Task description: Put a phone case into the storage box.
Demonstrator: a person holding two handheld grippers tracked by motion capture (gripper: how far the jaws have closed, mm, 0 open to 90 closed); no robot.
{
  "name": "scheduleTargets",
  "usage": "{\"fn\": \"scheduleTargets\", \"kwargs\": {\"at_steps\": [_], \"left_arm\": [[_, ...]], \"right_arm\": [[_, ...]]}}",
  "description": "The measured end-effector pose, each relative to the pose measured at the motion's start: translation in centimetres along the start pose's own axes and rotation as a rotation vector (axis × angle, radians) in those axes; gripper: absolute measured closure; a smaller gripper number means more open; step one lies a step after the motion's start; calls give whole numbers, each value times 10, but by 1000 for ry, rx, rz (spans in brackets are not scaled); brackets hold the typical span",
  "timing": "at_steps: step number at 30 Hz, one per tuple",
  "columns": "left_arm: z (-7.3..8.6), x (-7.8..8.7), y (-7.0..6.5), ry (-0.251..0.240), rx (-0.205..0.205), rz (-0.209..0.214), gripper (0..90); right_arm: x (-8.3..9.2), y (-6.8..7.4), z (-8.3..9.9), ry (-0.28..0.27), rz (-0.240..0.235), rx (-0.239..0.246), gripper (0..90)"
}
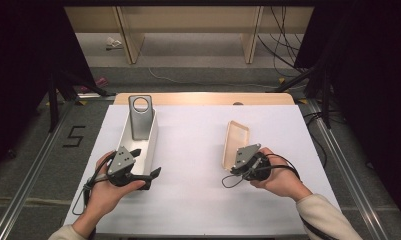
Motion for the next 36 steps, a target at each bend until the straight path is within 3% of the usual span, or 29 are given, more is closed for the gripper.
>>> {"fn": "scheduleTargets", "kwargs": {"at_steps": [14,27,36], "left_arm": [[-3,-2,-2,-1,-1,5,113],[-20,-12,-11,-15,5,37,133],[-34,-27,-17,3,6,63,121]], "right_arm": [[3,12,-10,-58,-25,9,878],[4,22,-19,-84,-39,24,878],[3,28,-24,-99,-45,30,878]]}}
Point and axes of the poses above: each handheld gripper's, and its own axes: x roughly backward along the jaws, z roughly out of its underside, y roughly to its left, the point moved 9 cm from there along -x, roughly forward along the jaws, and after that the axes turned 5 degrees about x, right-handed, at the moved point
